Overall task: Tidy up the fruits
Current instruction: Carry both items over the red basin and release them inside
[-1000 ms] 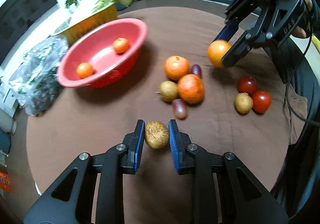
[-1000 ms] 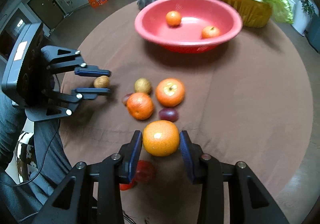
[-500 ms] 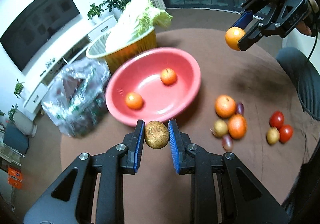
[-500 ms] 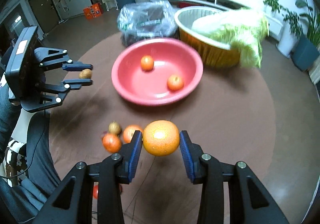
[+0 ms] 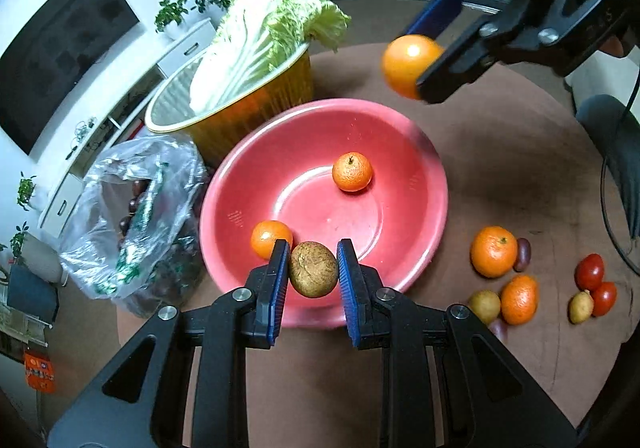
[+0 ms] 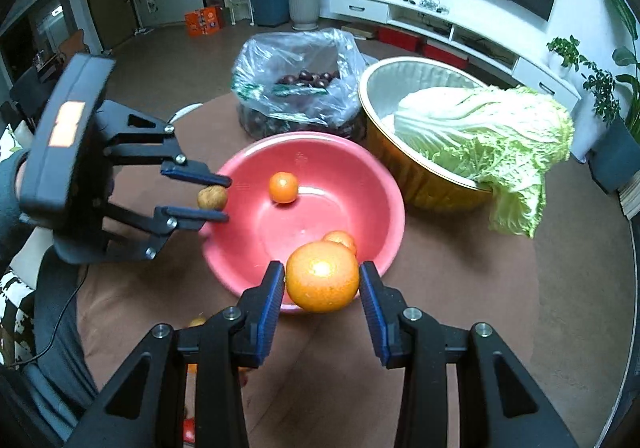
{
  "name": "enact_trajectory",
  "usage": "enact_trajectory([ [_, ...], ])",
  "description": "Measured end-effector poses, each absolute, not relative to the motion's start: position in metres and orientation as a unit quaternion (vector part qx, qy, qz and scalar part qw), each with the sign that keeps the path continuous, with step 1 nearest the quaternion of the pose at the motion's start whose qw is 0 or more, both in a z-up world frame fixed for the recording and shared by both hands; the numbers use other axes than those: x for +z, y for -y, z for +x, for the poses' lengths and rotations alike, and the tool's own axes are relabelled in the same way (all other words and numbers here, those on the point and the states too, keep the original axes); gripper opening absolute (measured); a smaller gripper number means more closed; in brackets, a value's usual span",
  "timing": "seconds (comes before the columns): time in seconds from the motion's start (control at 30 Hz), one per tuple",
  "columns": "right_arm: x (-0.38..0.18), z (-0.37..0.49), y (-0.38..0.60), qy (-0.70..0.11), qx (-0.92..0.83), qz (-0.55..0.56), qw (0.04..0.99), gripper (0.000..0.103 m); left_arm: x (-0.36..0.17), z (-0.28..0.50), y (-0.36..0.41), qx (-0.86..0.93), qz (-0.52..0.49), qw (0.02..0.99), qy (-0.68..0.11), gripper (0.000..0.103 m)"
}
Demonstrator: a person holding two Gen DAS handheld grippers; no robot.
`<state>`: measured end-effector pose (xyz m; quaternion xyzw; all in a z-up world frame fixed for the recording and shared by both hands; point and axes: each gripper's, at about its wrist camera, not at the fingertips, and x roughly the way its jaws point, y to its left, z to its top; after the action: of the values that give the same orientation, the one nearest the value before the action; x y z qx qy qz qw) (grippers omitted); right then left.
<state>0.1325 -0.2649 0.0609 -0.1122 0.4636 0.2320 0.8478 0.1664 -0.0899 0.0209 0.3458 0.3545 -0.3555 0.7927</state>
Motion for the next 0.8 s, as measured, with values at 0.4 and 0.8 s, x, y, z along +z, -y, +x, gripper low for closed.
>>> enact_trajectory([
  [0.4, 0.024, 0.193, 0.243, -0.483, 0.243, -0.118, 0.833, 0.041, -0.017, 0.196, 0.104, -0.361, 0.338, 0.777, -0.389, 0.023],
  [0.8, -0.012, 0.224, 0.231, -0.515, 0.239, -0.119, 0.815, 0.042, -0.022, 0.206, 0.104, -0.361, 0.33, 0.782, -0.386, 0.032],
])
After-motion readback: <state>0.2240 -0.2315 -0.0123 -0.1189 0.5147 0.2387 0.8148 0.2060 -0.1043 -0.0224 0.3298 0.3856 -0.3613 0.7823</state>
